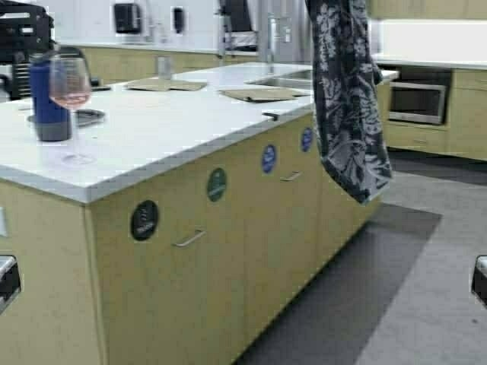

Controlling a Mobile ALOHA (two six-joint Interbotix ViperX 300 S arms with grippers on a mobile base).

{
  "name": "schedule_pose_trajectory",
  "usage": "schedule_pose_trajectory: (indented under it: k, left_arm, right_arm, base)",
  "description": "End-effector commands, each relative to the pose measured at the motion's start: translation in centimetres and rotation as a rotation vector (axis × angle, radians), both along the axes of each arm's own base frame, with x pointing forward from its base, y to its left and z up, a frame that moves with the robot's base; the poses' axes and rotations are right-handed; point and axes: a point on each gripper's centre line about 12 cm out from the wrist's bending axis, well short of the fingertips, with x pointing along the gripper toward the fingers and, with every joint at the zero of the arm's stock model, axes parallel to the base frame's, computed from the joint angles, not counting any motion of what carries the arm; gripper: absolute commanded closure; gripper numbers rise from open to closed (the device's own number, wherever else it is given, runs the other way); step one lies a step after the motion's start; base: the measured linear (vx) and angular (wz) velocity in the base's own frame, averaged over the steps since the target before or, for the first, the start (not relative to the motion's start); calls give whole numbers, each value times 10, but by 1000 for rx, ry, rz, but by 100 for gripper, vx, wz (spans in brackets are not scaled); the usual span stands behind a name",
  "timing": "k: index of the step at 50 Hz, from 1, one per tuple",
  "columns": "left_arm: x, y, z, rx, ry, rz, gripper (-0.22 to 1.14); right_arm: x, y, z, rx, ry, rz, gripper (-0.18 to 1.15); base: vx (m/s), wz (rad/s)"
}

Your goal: Get the cloth and wipe up the spill under the wine glass

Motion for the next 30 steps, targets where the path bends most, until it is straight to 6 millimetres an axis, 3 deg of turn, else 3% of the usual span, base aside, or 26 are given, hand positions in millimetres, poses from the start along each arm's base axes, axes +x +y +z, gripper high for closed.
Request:
schedule_pose_trajectory:
  k: [1, 10, 22, 30]
  left_arm:
    - [6, 0, 6, -5, -29, 3, 89]
    - [22, -10, -7, -30, 24, -28, 86]
    - [62, -61, -39, -37, 74, -179, 66]
    - [70, -86, -57, -40, 35, -247, 57]
  right_arm:
    - [-3, 0, 16, 22, -52, 4, 90]
    - [-4, 0, 19, 27, -65, 3, 90]
    - [-7, -2, 22, 30, -80, 0, 90]
    - [-7, -2, 24, 34, -90, 1, 90]
  base:
    - [16, 24]
    - [15, 27]
    - [14, 29]
    - [13, 25]
